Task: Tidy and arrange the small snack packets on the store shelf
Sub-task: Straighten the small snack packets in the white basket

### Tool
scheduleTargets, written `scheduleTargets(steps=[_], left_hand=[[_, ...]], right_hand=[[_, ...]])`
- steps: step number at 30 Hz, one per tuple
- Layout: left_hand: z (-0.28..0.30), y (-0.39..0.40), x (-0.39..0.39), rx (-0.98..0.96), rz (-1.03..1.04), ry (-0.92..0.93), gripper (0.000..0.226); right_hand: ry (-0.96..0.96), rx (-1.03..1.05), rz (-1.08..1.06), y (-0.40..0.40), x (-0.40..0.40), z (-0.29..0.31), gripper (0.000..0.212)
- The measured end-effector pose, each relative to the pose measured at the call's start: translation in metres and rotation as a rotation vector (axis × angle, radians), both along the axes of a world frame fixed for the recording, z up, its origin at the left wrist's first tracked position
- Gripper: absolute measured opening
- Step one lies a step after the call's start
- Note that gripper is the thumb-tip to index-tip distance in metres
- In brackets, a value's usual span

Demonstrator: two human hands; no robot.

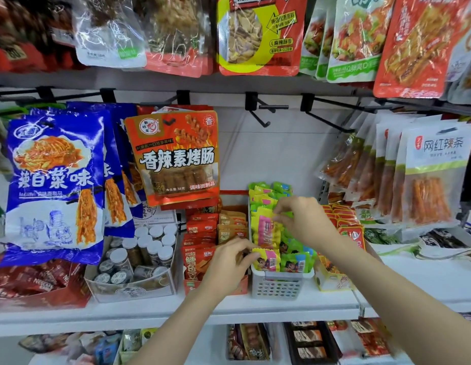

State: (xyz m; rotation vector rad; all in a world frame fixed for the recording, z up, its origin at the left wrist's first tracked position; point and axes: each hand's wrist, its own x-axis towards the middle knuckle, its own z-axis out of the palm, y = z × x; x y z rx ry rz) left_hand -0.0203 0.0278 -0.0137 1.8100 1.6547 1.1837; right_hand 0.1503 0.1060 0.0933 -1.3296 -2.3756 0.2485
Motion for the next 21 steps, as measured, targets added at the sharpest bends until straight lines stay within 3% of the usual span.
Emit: scheduleTargets(steps=[7, 11, 14, 17, 21], left_hand=[[0.020, -0.007, 0.007, -0.174, -0.008, -0.021, 0.020], [0.053, -0.020, 0.011, -0.241, 0.044, -0.501, 0.053], [0.072, -0.031, 0.014, -0.163, -0.020, -0.685, 0.044], [0.087, -0.047, 0.017, -0.133, -0.052, -0.619, 0.014], [0.094, -0.056, 0.014, -0.014, 0.103, -0.475, 0.012]], right_hand=[[0.572, -0.129, -0.031, -0.014, 0.022, 0.072, 0.011], [0.608, -0.107, -0.018, -0.026, 0.025, 0.089, 0.008], [0.673, -0.165, -0.052, -0.033, 0.027, 0.093, 0.006], [0.742, -0.217, -0.094, -0.038, 0.027, 0.097, 0.008], [0.791, -0.240, -0.140, -0.041, 0.030, 0.100, 0.010]])
